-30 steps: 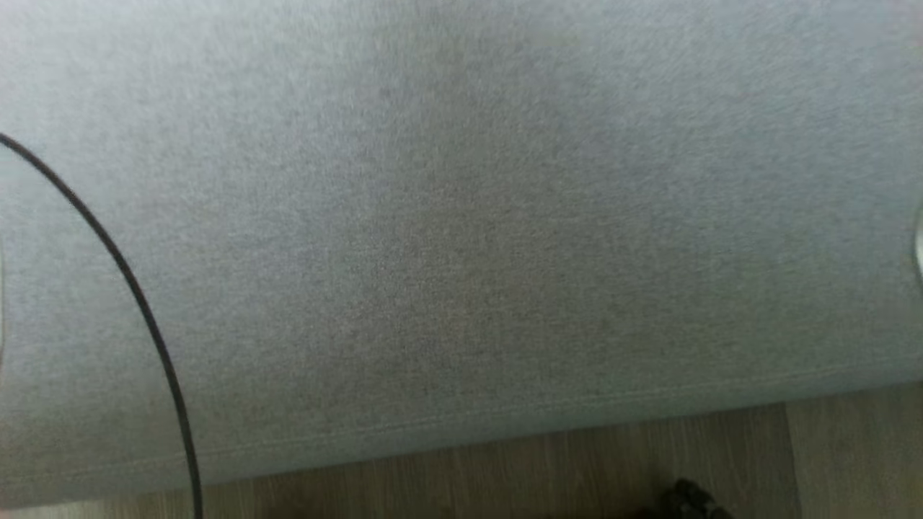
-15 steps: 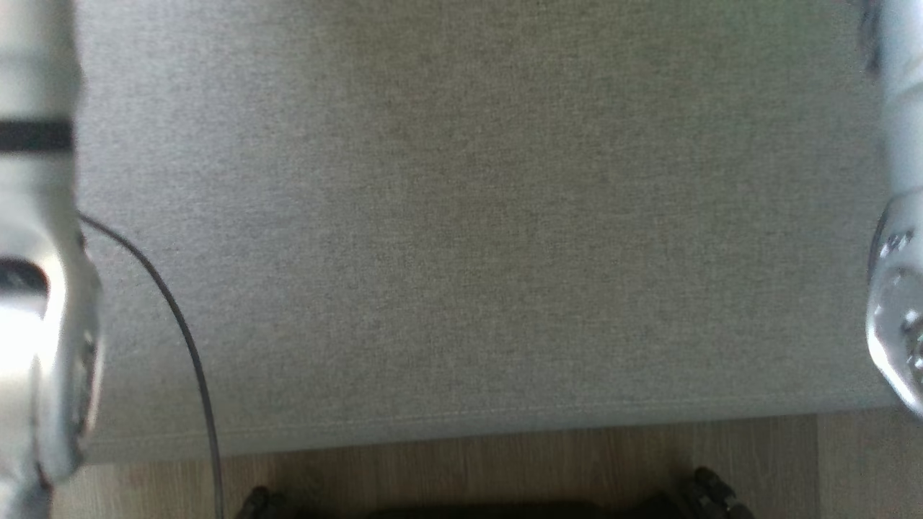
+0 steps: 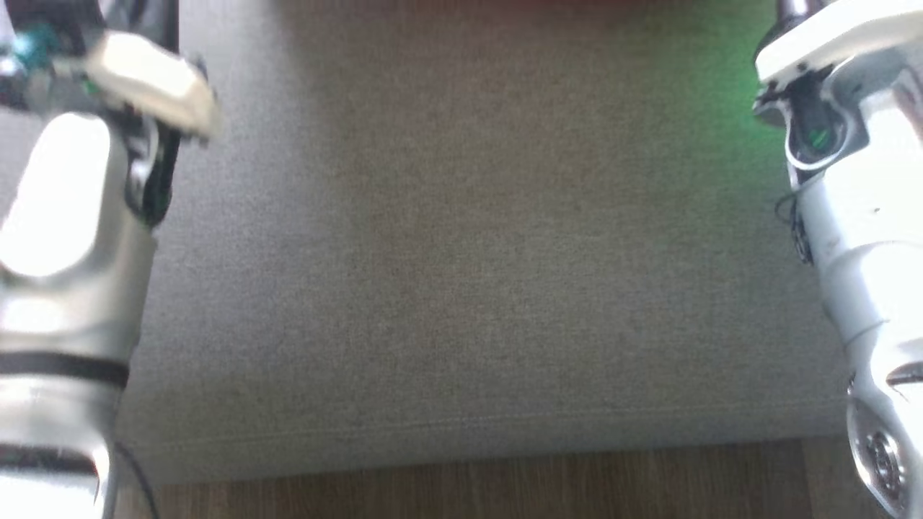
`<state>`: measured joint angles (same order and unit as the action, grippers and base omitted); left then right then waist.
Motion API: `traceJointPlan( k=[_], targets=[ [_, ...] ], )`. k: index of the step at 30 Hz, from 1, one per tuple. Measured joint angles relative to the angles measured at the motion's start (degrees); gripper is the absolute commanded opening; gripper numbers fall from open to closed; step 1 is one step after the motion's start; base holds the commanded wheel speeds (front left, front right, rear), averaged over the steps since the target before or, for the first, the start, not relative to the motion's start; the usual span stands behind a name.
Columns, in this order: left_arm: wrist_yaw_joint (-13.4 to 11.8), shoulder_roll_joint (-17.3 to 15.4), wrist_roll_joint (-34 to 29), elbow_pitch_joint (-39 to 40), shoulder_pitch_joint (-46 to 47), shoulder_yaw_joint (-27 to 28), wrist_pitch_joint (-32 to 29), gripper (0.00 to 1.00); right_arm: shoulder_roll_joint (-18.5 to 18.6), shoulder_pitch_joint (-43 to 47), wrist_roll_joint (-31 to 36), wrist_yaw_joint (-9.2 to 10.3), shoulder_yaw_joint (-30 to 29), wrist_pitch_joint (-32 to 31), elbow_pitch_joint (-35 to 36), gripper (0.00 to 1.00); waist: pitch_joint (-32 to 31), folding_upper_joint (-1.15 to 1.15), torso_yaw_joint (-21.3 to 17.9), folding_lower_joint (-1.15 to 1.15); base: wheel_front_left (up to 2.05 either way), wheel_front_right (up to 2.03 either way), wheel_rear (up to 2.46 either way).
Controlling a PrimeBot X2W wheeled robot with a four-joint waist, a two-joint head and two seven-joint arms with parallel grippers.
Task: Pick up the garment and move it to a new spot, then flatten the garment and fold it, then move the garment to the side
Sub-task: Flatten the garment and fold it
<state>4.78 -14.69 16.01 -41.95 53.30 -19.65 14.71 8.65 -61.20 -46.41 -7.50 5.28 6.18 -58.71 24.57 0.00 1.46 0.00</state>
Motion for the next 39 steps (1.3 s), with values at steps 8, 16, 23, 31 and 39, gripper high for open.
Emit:
traceJointPlan(
  k=[8, 16, 23, 31, 39],
  targets=[
    [1.4, -3.2, -0.7, 0.5, -9.5, -3.6, -0.6, 0.0, 2.8, 4.8, 0.0, 0.0, 5.6, -3.7, -2.6, 0.0, -6.2, 0.0, -0.3, 0.0, 0.0, 0.0, 0.0],
    [2.4, -6.0, -0.3, 2.4, -14.7, -7.6, -3.4, 0.0, 4.2, 6.9, 0.0, 0.0, 8.4, -4.2, -5.3, 0.0, -10.2, 0.0, -0.2, 0.0, 0.0, 0.0, 0.0],
    [2.8, -9.8, 1.2, 6.9, -18.9, -14.0, -5.5, 0.0, 4.2, 7.2, -0.5, 0.0, 10.3, -4.2, -5.9, 0.0, -11.6, 0.0, -0.2, 0.0, 0.0, 0.0, 0.0],
    [2.8, -15.5, 6.3, 13.8, -22.8, -21.7, -8.7, 0.0, 4.3, 9.3, -1.1, 0.0, 13.1, -4.7, -5.8, 0.0, -13.1, 0.0, -0.5, 0.0, 0.0, 0.0, 0.0],
    [2.8, -22.4, 15.3, 21.7, -25.1, -28.9, -13.6, 0.0, 6.2, 11.8, -1.6, 0.0, 18.5, -8.7, -3.8, 0.0, -15.1, 0.0, -1.2, 0.0, 0.0, 0.0, 0.0]
  ],
)
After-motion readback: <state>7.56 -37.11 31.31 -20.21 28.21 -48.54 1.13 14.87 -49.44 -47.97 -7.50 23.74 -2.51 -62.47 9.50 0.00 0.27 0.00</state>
